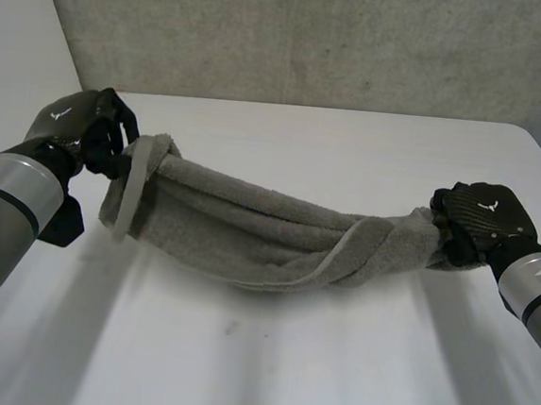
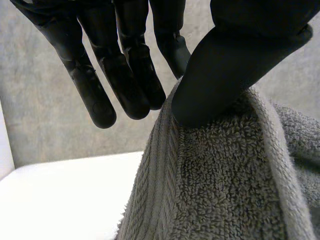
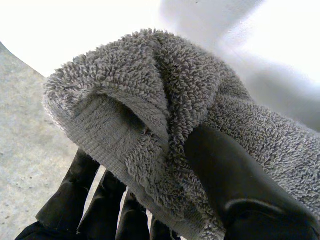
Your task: Fold the towel.
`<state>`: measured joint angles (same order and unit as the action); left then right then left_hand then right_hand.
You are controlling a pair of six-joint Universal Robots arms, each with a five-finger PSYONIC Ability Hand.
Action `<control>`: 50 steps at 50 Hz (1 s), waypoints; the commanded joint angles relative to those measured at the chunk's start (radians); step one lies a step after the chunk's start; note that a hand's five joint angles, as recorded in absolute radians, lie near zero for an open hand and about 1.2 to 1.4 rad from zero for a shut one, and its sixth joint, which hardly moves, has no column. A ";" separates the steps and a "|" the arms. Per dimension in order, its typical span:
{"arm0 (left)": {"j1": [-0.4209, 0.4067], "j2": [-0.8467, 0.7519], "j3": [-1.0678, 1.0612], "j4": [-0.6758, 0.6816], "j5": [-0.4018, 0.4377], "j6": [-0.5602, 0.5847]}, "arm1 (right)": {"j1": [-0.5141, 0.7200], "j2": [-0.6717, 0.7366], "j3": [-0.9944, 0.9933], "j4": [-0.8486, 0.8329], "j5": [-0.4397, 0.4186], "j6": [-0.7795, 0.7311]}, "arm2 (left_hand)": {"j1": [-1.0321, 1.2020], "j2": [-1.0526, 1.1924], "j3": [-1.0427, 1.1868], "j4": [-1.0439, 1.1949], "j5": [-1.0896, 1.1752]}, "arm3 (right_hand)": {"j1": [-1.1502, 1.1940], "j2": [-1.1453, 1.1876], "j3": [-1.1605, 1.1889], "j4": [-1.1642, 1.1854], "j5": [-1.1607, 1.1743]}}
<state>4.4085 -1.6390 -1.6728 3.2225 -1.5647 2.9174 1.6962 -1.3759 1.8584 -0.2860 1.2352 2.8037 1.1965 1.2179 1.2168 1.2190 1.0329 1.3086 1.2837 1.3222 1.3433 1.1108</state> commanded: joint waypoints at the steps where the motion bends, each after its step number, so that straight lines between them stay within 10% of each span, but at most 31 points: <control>1: 0.006 -0.160 -0.012 0.002 0.000 -0.010 | 0.016 0.057 -0.007 -0.001 -0.003 -0.018 | 0.200 0.178 0.180 0.177 0.189 | -0.464 -0.439 -0.477 -0.498 -0.440; 4: 0.000 -0.226 -0.007 0.006 0.000 -0.014 | 0.014 0.072 -0.016 0.010 0.000 -0.039 | 0.200 0.178 0.180 0.177 0.189 | -1.048 -1.023 -1.061 -1.083 -1.025; 7: 0.005 -0.274 0.002 0.022 -0.001 -0.015 | 0.011 0.069 -0.022 0.013 0.004 -0.055 | 0.200 0.178 0.180 0.177 0.189 | -1.134 -1.109 -1.148 -1.169 -1.111; 13: 0.014 -0.289 0.013 0.066 -0.003 -0.015 | 0.005 0.058 -0.024 0.025 0.006 -0.046 | 0.200 0.178 0.180 0.177 0.189 | -1.127 -1.102 -1.140 -1.161 -1.103; 20: 0.094 -0.248 0.030 0.094 0.006 -0.001 | 0.010 -0.034 -0.070 0.200 0.006 -0.036 | -0.694 -0.716 -0.714 -0.717 -0.705 | -1.100 -1.075 -1.114 -1.135 -1.077; 26: 0.104 -0.185 0.044 0.088 0.038 0.005 | 0.022 -0.040 -0.148 0.321 0.015 0.039 | -0.939 -0.960 -0.959 -0.961 -0.950 | -1.056 -1.031 -1.070 -1.091 -1.033; 37: 0.137 -0.099 -0.011 0.088 0.153 0.043 | 0.105 0.012 -0.257 0.349 0.018 0.123 | -0.945 -0.966 -0.965 -0.967 -0.956 | -0.977 -0.952 -0.991 -1.012 -0.954; 50: 0.158 -0.030 -0.232 0.042 0.459 0.419 | 0.253 0.372 -0.675 0.680 -0.006 -0.039 | -0.916 -0.937 -0.936 -0.938 -0.926 | -0.739 -0.714 -0.753 -0.774 -0.716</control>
<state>4.5627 -1.6847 -1.8139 3.2919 -1.2235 3.1749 1.9206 -1.1534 1.3544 0.2420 1.2434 2.8866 0.2434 0.2399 0.2375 0.2359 0.0660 0.5579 0.5499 0.5566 0.5535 0.3858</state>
